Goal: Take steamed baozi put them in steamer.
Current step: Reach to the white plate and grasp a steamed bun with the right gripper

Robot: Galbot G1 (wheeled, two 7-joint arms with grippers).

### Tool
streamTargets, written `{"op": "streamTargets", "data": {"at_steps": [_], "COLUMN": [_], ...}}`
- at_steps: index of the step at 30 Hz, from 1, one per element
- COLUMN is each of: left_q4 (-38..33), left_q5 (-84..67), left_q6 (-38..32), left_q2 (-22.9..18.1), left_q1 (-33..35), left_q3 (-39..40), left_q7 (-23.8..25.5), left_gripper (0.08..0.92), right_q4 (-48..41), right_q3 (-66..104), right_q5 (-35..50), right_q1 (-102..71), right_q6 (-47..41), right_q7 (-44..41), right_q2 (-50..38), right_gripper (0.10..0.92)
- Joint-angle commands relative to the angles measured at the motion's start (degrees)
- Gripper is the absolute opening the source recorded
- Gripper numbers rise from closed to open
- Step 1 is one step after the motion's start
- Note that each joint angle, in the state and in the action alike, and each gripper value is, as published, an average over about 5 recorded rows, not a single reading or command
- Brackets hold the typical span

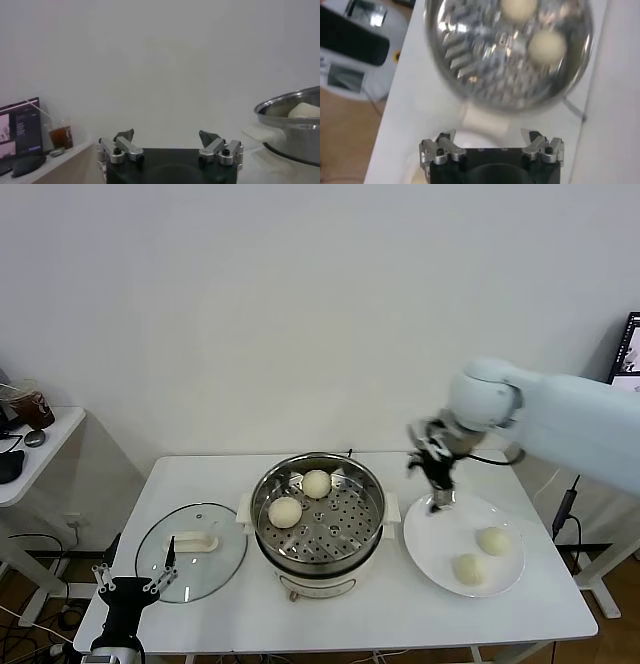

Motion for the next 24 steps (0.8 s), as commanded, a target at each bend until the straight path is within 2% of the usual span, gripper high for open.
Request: {"op": "streamTargets", "data": {"at_steps": [1, 11, 24], "left_q4": [0.16, -0.43, -1.72], "left_q5": [0.05, 0.11, 0.26], "left_q6": [0.02, 0.38, 0.73], "left_q2": [-0.04, -0.32, -0.80], "left_q1": [-0.10, 0.31, 1.06], "left_q3": [0.00, -1.23, -2.18], "left_q7": [0.00, 0.07, 0.08], "left_gripper": [0.823, 0.823, 0.823], "right_q4": [1.81, -2.02, -8.34], "right_q3": [11.46, 22.39, 29.08], "right_q5": [-12.34, -16.35, -20.04], "right_q1": [-19.70, -35.74, -44.13], "right_q6": [5.19, 6.18, 5.97], "right_q7": [-2.28, 2.28, 6.00], "right_q2": [-12.69, -9.76, -4.68], "right_gripper": [0.823, 0.823, 0.823]}}
